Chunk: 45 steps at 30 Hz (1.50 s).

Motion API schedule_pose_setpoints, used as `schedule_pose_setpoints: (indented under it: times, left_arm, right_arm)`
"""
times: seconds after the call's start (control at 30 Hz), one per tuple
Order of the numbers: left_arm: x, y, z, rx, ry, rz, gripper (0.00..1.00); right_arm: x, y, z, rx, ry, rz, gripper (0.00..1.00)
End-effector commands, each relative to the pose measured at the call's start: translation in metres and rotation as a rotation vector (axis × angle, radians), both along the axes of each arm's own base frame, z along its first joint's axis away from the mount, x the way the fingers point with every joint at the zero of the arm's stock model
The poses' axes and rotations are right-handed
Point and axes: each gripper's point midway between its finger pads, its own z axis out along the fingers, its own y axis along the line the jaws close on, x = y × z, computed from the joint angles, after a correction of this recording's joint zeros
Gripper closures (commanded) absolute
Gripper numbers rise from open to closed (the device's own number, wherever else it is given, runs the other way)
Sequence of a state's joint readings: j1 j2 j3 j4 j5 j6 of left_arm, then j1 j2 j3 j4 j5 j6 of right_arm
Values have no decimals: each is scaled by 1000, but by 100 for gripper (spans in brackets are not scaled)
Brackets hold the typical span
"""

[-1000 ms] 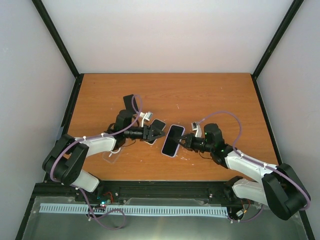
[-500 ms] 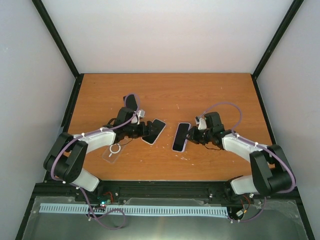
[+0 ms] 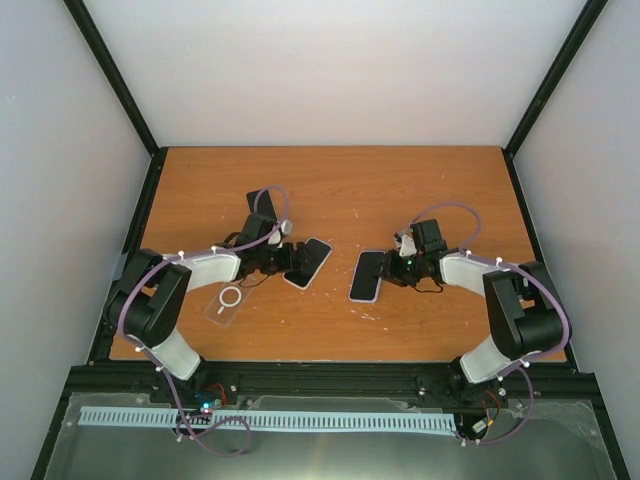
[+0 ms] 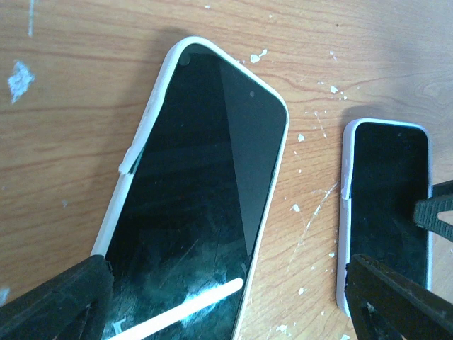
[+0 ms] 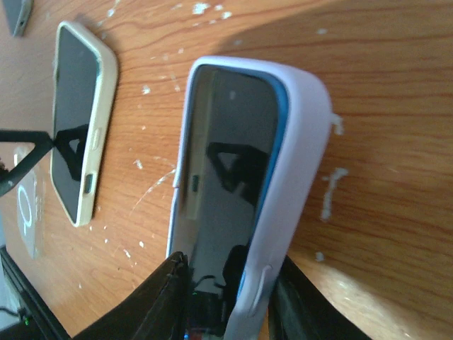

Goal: Put the phone into the phone case

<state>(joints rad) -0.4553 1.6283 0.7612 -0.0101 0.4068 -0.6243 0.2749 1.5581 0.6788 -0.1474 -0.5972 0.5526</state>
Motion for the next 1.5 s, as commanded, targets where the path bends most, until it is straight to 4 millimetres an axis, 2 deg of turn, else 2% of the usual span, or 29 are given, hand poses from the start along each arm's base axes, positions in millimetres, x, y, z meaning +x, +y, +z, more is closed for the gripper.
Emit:
schedule_pose_setpoints:
  times: [0.0, 0.1, 0.27, 0.4, 0.5, 0.67, 0.8, 1.13, 1.23, 1.33, 1.47]
  left_arm:
    - [-5, -2, -15, -2, 47, -32, 10]
    - [-11, -6, -12, -45, 67, -44, 10]
    - [-13, -11, 7, -94, 38, -54, 9]
    - [4, 14, 4, 56, 1, 55, 7]
    - [11, 27, -1, 136, -5, 98, 5]
    - [17, 28, -10, 171, 4, 100, 5]
    - [15, 25, -20, 162, 45, 99, 6]
    - [-15, -29, -2, -43, 129, -25, 9]
    - [-15, -38, 11, -60, 110, -37, 9]
    - [-1, -29, 22, 8, 65, 11, 8]
    - [34, 3, 31, 197, 4, 144, 3]
  right_arm:
    - [12, -12, 2, -65, -23, -31, 65]
    - [11, -18, 4, -96, -22, -54, 59]
    - [6, -25, 10, -117, -28, -86, 41]
    - [-4, -22, 19, -61, -36, -99, 12]
    - [-12, -21, 27, -27, -49, -107, 2]
    - [-21, -20, 42, 12, -90, -107, 0]
    - [-28, -19, 44, 26, -88, -98, 0]
    - [-30, -17, 60, 60, -134, -94, 0]
    - [-31, -18, 59, 54, -135, -90, 0]
    - [-35, -16, 57, 70, -135, -73, 0]
    - [-38, -16, 59, 79, -147, -71, 0]
